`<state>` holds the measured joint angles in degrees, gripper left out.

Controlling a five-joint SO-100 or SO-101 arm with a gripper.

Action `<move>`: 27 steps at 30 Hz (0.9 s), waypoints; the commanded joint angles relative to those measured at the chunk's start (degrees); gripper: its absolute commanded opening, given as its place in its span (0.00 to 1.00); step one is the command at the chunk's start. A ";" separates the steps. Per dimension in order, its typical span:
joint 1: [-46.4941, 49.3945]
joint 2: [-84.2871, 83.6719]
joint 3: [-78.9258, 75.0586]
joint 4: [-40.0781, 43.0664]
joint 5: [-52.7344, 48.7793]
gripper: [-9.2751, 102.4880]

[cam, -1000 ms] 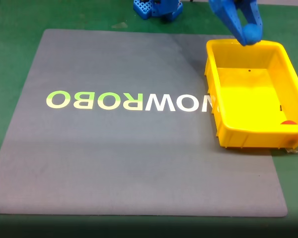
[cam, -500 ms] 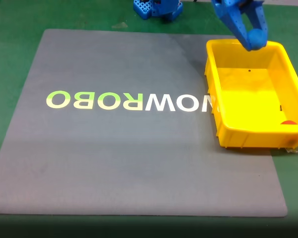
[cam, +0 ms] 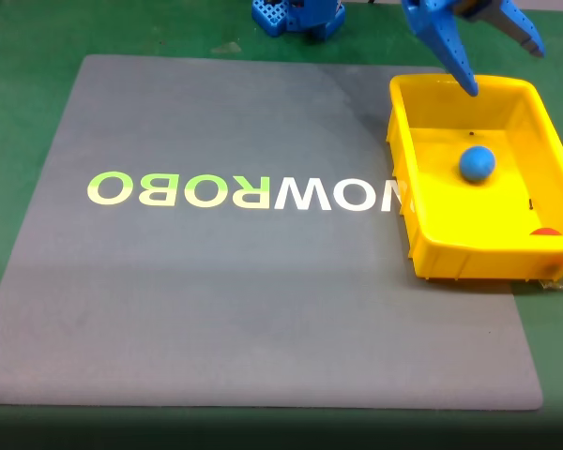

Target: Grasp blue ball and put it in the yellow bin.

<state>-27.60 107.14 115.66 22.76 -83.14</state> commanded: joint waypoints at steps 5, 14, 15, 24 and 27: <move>1.49 4.04 -2.55 -0.35 -0.70 0.48; 6.33 31.82 16.35 14.85 -5.36 0.18; 7.47 36.12 21.01 15.73 -6.77 0.14; 21.45 69.43 53.17 35.42 -17.14 0.08; 24.08 71.28 56.07 37.62 -17.31 0.08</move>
<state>-6.33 175.34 170.86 58.71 -99.76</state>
